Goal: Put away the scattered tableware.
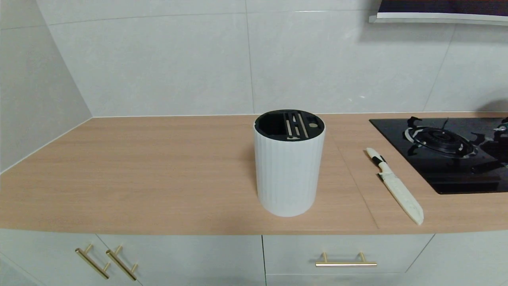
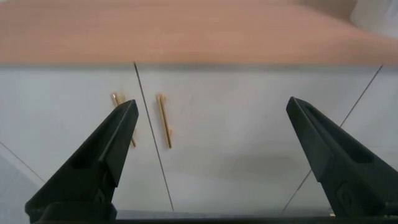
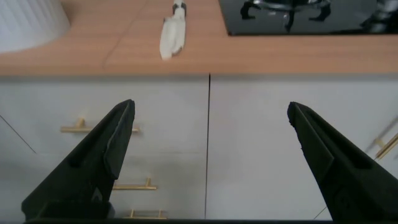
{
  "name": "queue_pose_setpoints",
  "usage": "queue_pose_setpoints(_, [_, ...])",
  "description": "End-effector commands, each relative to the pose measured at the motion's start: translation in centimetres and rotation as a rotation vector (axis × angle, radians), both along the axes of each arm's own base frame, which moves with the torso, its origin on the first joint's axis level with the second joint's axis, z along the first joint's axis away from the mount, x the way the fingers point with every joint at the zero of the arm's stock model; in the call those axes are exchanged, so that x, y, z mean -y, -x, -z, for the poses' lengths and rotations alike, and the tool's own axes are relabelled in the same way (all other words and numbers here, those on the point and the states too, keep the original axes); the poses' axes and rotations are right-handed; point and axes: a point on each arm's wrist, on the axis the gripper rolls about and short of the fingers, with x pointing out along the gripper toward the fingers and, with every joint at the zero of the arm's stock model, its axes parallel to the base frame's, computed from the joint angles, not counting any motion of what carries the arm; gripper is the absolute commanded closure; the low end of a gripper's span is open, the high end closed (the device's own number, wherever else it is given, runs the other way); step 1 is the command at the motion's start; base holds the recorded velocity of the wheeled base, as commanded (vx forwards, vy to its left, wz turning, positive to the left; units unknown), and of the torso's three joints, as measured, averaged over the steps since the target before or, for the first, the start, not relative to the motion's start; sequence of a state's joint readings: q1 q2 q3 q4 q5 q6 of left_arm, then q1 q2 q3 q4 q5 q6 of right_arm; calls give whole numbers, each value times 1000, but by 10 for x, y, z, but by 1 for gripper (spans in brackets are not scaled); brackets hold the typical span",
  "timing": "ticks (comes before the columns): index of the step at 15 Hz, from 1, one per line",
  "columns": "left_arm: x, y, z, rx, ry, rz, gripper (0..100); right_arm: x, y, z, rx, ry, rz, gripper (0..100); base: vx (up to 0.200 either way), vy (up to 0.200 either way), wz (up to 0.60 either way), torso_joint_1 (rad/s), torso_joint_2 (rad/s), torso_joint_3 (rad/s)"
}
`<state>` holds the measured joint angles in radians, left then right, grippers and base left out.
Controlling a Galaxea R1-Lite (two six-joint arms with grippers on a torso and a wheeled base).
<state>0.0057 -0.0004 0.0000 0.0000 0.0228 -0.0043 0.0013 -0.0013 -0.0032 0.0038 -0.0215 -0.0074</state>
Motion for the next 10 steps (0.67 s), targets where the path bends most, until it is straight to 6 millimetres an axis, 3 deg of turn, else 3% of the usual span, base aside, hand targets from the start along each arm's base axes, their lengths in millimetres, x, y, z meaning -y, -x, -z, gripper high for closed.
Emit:
queue_pose_setpoints(1, [0,0,0,0,0,-1,0,0,0,0,-1,0,1,0,0,0,0,222,-520,-295])
queue_pose_setpoints(10, [0,0,0,0,0,-1,0,0,0,0,-1,0,0,0,0,0,0,260,-559,-307])
